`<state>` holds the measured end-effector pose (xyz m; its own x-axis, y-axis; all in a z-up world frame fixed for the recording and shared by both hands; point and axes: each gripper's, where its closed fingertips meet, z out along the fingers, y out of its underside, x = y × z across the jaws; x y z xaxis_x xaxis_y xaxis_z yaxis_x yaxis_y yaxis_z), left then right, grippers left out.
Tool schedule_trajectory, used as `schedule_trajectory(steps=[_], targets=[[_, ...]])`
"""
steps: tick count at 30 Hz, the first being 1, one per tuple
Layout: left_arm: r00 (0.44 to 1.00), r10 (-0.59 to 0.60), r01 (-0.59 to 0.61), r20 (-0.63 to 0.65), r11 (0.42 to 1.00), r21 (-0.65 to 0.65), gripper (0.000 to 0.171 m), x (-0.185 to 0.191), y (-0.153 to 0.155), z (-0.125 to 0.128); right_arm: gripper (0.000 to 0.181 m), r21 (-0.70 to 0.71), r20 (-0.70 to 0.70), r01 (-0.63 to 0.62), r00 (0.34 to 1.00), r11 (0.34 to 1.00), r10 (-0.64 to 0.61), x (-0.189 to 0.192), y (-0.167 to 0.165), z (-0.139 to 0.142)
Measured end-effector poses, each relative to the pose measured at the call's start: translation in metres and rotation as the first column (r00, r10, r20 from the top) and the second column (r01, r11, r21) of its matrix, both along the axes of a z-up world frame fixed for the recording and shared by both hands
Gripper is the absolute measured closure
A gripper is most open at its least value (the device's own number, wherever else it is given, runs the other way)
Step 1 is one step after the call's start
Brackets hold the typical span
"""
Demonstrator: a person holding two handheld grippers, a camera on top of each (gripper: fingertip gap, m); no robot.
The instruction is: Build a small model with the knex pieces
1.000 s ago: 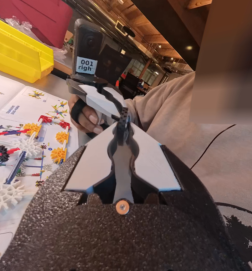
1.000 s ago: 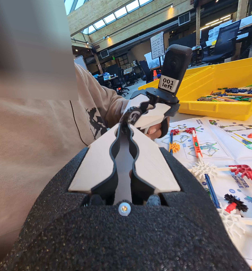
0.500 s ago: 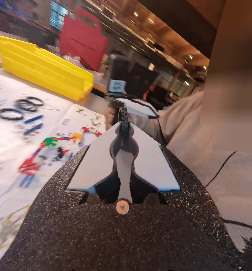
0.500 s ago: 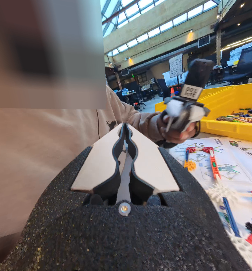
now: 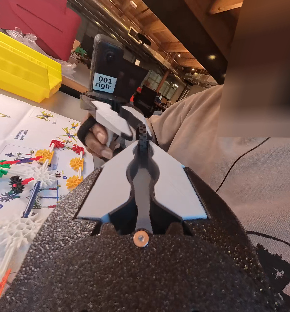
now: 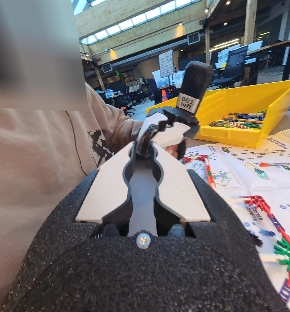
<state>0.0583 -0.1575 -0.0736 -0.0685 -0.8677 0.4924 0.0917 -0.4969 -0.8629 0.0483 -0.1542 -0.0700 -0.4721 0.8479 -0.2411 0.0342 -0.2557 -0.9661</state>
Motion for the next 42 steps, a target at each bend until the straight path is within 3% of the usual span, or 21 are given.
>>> schedule_trajectory(steps=[16, 24, 34, 38, 42], targets=[[0.994, 0.106, -0.105, -0.012, 0.994, 0.039, 0.170, 0.000, 0.007, 0.013, 0.179, -0.039, -0.011, -0.046, 0.999, 0.998, 0.045, 0.006, 0.002, 0.007], [0.979, 0.184, -0.175, -0.088, 0.979, 0.108, 0.170, -0.002, 0.016, 0.004, 0.179, 0.088, 0.067, 0.033, 0.997, 0.996, -0.039, 0.005, 0.009, -0.008], [0.838, 0.440, -0.283, -0.324, 0.857, 0.430, 0.165, -0.009, 0.034, -0.020, 0.179, 0.312, 0.199, 0.178, 0.949, 0.933, -0.247, 0.000, 0.029, -0.034], [0.795, 0.490, -0.294, -0.358, 0.827, 0.480, 0.164, -0.011, 0.039, -0.026, 0.178, 0.431, 0.218, 0.211, 0.919, 0.877, -0.329, 0.000, 0.035, -0.040], [0.793, 0.485, -0.276, -0.370, 0.826, 0.491, 0.165, -0.007, 0.037, -0.026, 0.179, 0.486, 0.218, 0.195, 0.917, 0.852, -0.334, 0.005, 0.034, -0.042]])
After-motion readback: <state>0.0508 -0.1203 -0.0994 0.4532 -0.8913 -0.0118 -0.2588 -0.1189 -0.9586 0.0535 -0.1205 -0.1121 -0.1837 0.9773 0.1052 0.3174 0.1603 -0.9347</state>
